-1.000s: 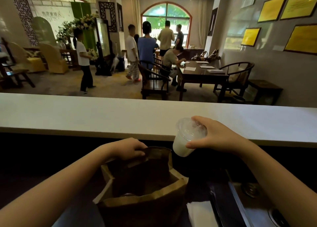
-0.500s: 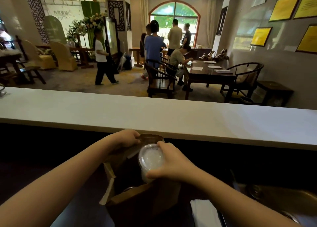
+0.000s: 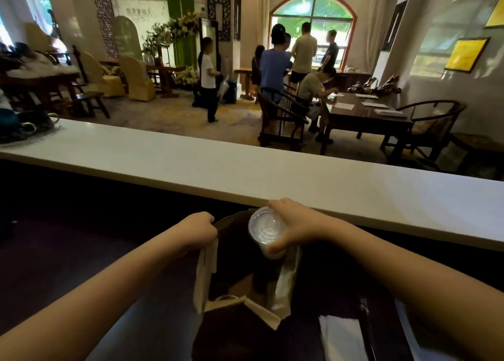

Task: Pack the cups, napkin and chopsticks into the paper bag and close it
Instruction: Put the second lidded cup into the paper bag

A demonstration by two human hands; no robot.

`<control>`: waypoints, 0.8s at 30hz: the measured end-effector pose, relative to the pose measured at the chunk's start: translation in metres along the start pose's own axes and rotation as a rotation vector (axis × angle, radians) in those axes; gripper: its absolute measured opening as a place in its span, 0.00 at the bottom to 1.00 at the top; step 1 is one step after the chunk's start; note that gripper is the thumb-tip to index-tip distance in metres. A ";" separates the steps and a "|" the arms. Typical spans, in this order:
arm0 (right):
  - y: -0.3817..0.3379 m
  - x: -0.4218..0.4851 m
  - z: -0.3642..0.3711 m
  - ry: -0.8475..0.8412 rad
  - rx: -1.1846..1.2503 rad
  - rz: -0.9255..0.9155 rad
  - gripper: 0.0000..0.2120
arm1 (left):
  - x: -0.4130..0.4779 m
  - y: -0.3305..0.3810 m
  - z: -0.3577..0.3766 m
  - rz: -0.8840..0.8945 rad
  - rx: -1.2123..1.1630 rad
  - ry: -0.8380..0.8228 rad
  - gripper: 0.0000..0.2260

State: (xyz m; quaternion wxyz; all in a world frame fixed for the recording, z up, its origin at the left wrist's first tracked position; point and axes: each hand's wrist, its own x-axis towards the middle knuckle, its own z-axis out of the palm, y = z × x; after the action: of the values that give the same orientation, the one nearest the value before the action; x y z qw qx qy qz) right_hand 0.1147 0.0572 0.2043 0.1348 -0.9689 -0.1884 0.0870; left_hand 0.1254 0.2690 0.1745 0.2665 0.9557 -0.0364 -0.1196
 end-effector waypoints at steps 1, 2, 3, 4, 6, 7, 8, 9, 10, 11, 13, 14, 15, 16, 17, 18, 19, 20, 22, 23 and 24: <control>-0.007 0.002 0.003 -0.014 0.002 -0.018 0.36 | -0.002 -0.005 -0.002 -0.014 -0.007 0.001 0.08; -0.015 0.003 0.008 -0.027 0.007 -0.036 0.36 | -0.003 -0.011 -0.004 -0.027 -0.017 -0.001 0.09; -0.023 0.005 0.014 -0.042 0.011 -0.058 0.36 | -0.005 -0.017 -0.006 -0.034 -0.028 -0.004 0.09; -0.032 0.007 0.021 -0.060 0.011 -0.078 0.36 | -0.007 -0.024 -0.008 -0.031 -0.027 -0.006 0.09; -0.048 0.015 0.036 -0.102 0.027 -0.079 0.38 | -0.009 -0.034 -0.011 0.014 0.041 -0.005 0.09; -0.056 0.020 0.045 -0.125 0.032 -0.061 0.40 | -0.009 -0.038 -0.011 0.046 0.080 0.008 0.10; -0.063 0.026 0.053 -0.143 0.032 -0.042 0.41 | -0.009 -0.042 -0.010 0.081 0.095 0.022 0.11; -0.069 0.033 0.061 -0.155 0.027 -0.025 0.41 | -0.010 -0.045 -0.009 0.113 0.090 0.029 0.14; -0.073 0.039 0.068 -0.162 0.021 -0.008 0.41 | -0.010 -0.049 -0.007 0.144 0.078 0.036 0.20; -0.076 0.045 0.075 -0.166 0.016 0.012 0.41 | -0.011 -0.053 -0.005 0.184 0.066 0.053 0.26; -0.075 0.056 0.085 -0.172 0.007 0.055 0.43 | -0.011 -0.061 -0.003 0.347 0.075 0.113 0.33; -0.073 0.061 0.089 -0.177 0.002 0.072 0.44 | -0.011 -0.064 -0.003 0.445 0.107 0.126 0.35; -0.070 0.067 0.093 -0.181 -0.004 0.088 0.44 | -0.009 -0.066 -0.004 0.534 0.146 0.121 0.35; -0.068 0.072 0.095 -0.194 -0.015 0.100 0.44 | -0.008 -0.066 -0.005 0.598 0.182 0.098 0.35; -0.066 0.077 0.097 -0.219 -0.031 0.108 0.44 | -0.006 -0.065 -0.006 0.638 0.215 0.064 0.34; -0.064 0.081 0.100 -0.253 -0.051 0.111 0.44 | -0.005 -0.063 -0.007 0.667 0.245 0.036 0.33; -0.061 0.085 0.104 -0.288 -0.066 0.109 0.45 | -0.003 -0.060 -0.008 0.689 0.278 0.016 0.32; -0.059 0.089 0.107 -0.315 -0.070 0.108 0.46 | -0.001 -0.057 -0.008 0.703 0.316 0.005 0.31; -0.050 0.092 0.117 -0.333 -0.028 0.125 0.47 | 0.004 -0.055 -0.009 0.704 0.424 -0.011 0.30; -0.045 0.092 0.122 -0.326 0.002 0.131 0.47 | 0.006 -0.056 -0.010 0.687 0.501 -0.016 0.31; -0.040 0.092 0.126 -0.320 0.024 0.129 0.47 | 0.007 -0.057 -0.011 0.668 0.583 -0.021 0.32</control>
State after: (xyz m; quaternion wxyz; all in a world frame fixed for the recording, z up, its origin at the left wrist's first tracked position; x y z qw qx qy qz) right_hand 0.1573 0.1575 0.0857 0.1089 -0.9510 -0.1439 0.2511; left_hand 0.1354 0.3226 0.1520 0.0093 0.9254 -0.3783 -0.0215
